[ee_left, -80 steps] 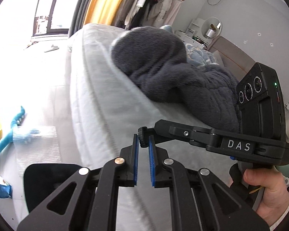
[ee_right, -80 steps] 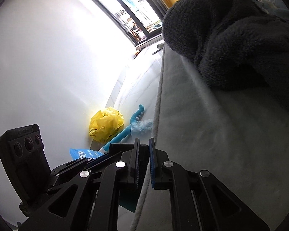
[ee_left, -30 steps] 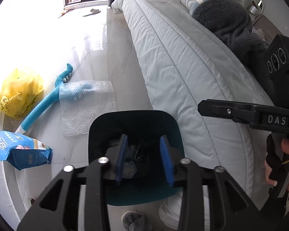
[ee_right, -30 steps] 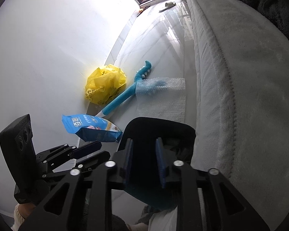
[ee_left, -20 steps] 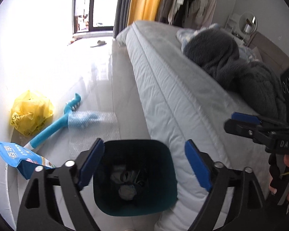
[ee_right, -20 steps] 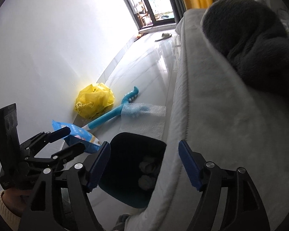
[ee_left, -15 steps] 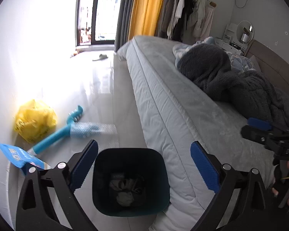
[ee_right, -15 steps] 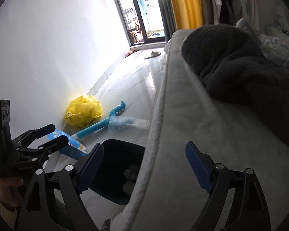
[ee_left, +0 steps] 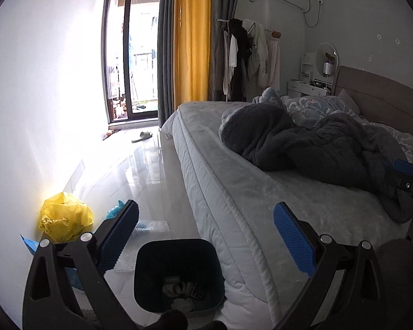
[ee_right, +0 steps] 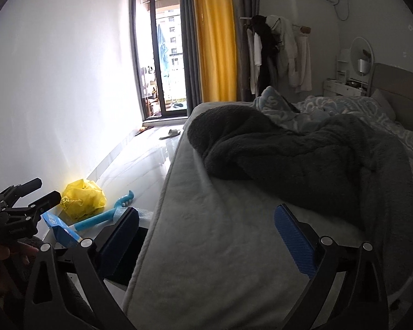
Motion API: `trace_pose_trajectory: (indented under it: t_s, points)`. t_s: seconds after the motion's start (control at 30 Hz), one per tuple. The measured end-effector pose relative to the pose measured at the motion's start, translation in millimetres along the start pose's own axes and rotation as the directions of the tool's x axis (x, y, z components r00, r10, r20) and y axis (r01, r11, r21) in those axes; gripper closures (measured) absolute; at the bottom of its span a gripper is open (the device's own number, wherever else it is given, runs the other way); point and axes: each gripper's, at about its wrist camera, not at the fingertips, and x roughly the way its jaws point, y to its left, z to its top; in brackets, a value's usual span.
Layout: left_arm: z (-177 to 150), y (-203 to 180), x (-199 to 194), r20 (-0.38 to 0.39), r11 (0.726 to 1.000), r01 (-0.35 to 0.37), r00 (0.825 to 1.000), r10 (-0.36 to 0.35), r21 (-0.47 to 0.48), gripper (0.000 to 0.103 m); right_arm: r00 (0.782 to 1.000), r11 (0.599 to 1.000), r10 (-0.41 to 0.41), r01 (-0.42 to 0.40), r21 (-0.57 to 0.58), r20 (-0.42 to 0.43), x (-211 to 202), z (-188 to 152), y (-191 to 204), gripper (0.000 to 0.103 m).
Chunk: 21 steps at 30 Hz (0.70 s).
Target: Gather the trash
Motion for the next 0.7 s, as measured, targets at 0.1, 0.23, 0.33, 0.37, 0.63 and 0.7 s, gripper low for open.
trace_pose_trajectory:
  t_s: [0.1, 0.23, 0.33, 0.37, 0.63, 0.7]
  points:
    - [-2.3, -8.9, -9.7, 0.045, 0.999, -0.040, 0.998, 0.039, 0.025, 0.003, 0.999, 1.000, -0.028, 0.028, 0.012, 0.021, -15.6, -8.1, -13.4, 0.003]
    - [-11.4, -19.1, -10.9, 0.046, 0.999, -0.006, 0.999, 0.004, 0.043, 0.003, 0.997, 0.997, -0.058, 0.056, 0.044, 0.051, -31.5, -17.9, -36.7, 0.003]
    - [-18.6, -22.7, -6.5, 0.037, 0.998, -0.025, 0.999, 0.023, 0.052, 0.003, 0.995, 0.995, -0.072, 0.068, 0.066, 0.070, -37.2, -24.3, -48.0, 0.003]
    - [-20.6, -23.2, -4.9, 0.030, 0.998, -0.022, 0.999, 0.021, 0.052, 0.003, 0.994, 0.995, -0.073, 0.067, 0.075, 0.077, -36.5, -27.3, -52.0, 0.003]
    - [-31.3, -19.4, -3.2, 0.033, 0.999, -0.034, 0.999, 0.032, 0.042, 0.003, 0.998, 0.990, -0.031, 0.023, 0.136, 0.059, -23.2, -40.7, -63.3, 0.003]
    - [-31.7, -15.6, -1.8, 0.028, 0.999, -0.032, 0.999, 0.031, 0.029, 0.003, 0.998, 0.993, -0.031, 0.025, 0.120, 0.053, -22.7, -42.2, -60.2, 0.003]
